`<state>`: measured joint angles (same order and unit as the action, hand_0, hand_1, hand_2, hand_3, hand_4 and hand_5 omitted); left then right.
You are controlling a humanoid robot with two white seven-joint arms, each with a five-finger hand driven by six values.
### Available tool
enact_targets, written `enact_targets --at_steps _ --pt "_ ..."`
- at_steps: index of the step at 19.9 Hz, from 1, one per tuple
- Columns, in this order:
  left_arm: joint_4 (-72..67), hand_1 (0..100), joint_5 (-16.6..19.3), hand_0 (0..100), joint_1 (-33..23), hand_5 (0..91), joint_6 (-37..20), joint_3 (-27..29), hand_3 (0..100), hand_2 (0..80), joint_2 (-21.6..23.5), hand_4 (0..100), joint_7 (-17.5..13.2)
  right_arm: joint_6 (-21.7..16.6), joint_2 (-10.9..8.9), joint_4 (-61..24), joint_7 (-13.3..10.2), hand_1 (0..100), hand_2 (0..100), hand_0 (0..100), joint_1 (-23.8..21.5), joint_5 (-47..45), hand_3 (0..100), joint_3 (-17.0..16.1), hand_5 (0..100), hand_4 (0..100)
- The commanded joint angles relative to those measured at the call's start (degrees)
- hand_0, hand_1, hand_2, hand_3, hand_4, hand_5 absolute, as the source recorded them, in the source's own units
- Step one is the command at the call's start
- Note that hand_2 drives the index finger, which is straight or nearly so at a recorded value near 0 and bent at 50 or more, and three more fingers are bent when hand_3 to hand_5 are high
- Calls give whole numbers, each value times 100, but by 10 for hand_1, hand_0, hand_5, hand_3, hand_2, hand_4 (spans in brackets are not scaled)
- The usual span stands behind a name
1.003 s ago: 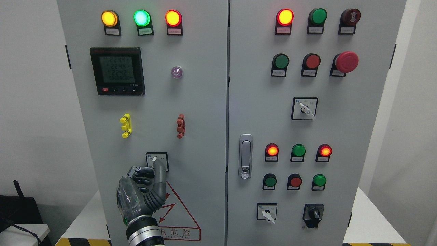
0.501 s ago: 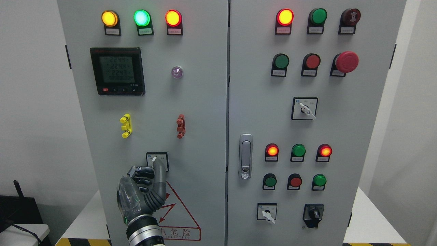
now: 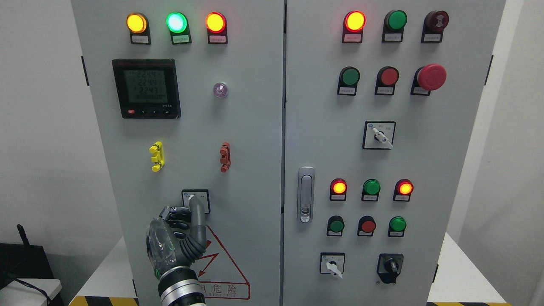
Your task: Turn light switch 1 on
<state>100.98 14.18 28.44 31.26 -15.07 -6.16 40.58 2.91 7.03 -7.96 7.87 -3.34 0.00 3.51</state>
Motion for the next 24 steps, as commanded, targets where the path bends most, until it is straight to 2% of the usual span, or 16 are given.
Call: enact_targets --at_steps 1,11,18,24 --pt "-9 289 -3 519 13 642 -15 -5 689 598 1 730 -6 -1 0 5 4 389 0 120 0 -105 0 0 0 0" --pt "-9 256 -3 584 21 641 -15 -14 691 600 1 730 -94 -1 0 -3 -4 389 0 120 0 -105 0 0 0 0" --pt "-9 180 -11 653 39 634 -15 -14 691 601 1 731 -94 -1 0 -3 -4 389 0 120 0 -105 0 0 0 0" --pt "-9 173 -11 546 30 632 -15 -14 691 599 1 729 -94 -1 0 5 4 389 0 120 0 -97 0 0 0 0"
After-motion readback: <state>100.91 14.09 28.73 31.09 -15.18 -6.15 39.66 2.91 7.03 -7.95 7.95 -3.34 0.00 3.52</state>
